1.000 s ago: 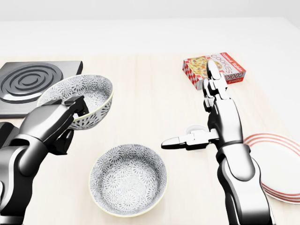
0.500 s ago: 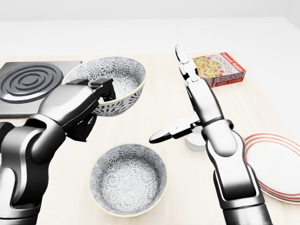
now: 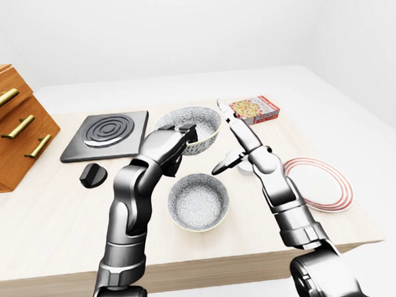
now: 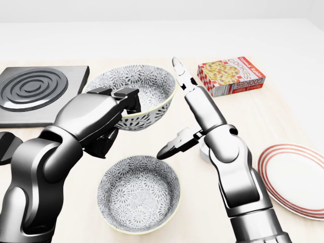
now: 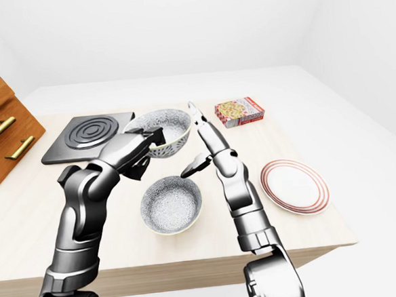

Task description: Pick the akita bowl from table center and place it on the plate.

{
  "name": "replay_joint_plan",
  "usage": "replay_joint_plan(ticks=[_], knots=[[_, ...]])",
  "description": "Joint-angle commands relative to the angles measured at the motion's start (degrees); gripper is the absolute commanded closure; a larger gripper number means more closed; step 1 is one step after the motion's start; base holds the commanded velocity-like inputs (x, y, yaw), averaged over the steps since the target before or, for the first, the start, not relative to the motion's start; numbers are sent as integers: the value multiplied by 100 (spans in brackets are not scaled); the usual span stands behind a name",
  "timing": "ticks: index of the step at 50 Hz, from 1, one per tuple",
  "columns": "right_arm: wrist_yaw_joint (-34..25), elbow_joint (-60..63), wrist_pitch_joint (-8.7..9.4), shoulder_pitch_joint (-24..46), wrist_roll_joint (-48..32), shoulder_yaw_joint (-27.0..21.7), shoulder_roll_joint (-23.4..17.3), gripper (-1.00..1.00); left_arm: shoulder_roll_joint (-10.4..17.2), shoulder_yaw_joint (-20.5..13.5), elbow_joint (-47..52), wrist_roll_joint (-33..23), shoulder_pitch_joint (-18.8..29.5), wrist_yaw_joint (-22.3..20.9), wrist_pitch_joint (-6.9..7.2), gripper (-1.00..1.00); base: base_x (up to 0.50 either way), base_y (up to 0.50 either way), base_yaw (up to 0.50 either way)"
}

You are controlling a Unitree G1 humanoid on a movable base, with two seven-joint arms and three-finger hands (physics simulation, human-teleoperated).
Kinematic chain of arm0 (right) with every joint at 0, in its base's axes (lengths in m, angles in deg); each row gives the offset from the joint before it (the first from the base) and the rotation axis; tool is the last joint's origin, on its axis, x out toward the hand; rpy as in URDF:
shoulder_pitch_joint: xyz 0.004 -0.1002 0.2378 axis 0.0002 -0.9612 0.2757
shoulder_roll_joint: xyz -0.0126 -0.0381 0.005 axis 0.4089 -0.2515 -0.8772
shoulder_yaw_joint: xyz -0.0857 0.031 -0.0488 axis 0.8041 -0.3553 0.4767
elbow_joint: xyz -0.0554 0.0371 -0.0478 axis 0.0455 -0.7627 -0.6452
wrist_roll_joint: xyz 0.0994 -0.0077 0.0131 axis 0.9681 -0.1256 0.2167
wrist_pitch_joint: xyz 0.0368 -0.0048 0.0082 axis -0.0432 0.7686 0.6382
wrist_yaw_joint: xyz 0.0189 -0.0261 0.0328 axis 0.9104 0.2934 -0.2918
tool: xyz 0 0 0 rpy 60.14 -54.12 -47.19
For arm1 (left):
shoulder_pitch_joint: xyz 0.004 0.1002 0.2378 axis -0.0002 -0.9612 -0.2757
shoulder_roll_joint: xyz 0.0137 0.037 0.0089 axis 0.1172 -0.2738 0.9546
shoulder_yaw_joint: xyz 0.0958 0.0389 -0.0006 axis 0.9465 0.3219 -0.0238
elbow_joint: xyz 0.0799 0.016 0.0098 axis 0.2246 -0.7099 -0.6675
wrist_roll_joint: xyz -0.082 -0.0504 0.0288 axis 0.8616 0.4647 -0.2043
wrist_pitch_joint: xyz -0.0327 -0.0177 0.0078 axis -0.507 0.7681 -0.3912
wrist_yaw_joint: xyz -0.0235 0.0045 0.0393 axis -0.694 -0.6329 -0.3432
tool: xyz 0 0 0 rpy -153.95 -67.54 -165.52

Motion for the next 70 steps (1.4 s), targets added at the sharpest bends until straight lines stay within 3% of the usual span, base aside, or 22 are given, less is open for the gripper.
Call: replay_joint_plan(ticks=[1, 30, 31, 32, 34, 35, 36, 37, 66, 67, 68, 70], knots=[[-69, -104, 0, 67, -219, 51, 75, -100, -99, 42, 121, -217, -149, -19, -137, 100, 0, 0, 0], [-86, -211, 0, 80, -288, 99, 154, -100, -349, 207, 852, -276, -388, -131, -137, 100, 0, 0, 0], [-92, -192, 0, 62, -291, 98, 151, -95, -355, 211, 867, -281, -387, -131, -137, 100, 0, 0, 0], [-97, -182, 0, 51, -293, 98, 148, -71, -356, 213, 873, -284, -386, -131, -137, 100, 0, 0, 0], [-102, -150, 0, 21, -296, 92, 139, 27, -367, 222, 894, -298, -384, -131, -137, 100, 0, 0, 0], [-112, -119, 0, 2, -296, 91, 138, 57, -369, 224, 903, -298, -389, -131, -137, 100, 0, 0, 0], [-120, -99, 0, -12, -298, 93, 136, 65, -367, 223, 901, -297, -387, -131, -137, 100, 0, 0, 0], [-126, -75, 0, -30, -301, 94, 135, 96, -365, 221, 903, -298, -387, -131, -137, 100, 0, 0, 0], [-158, -82, 0, -5, -292, 112, 181, 100, -298, 154, 954, -251, -426, -131, -137, 100, 0, 0, 0], [-160, -77, 0, -9, -295, 119, 187, 100, -263, 137, 929, -261, -464, -131, -137, 55, 0, 0, 0], [-163, -75, 0, -13, -295, 121, 189, 100, -255, 129, 924, -266, -484, -131, -137, 28, 0, 0, 0], [-152, -105, 0, 10, -295, 131, 208, 100, -227, 104, 901, -286, -517, -131, -137, -1, 0, 0, 0]])
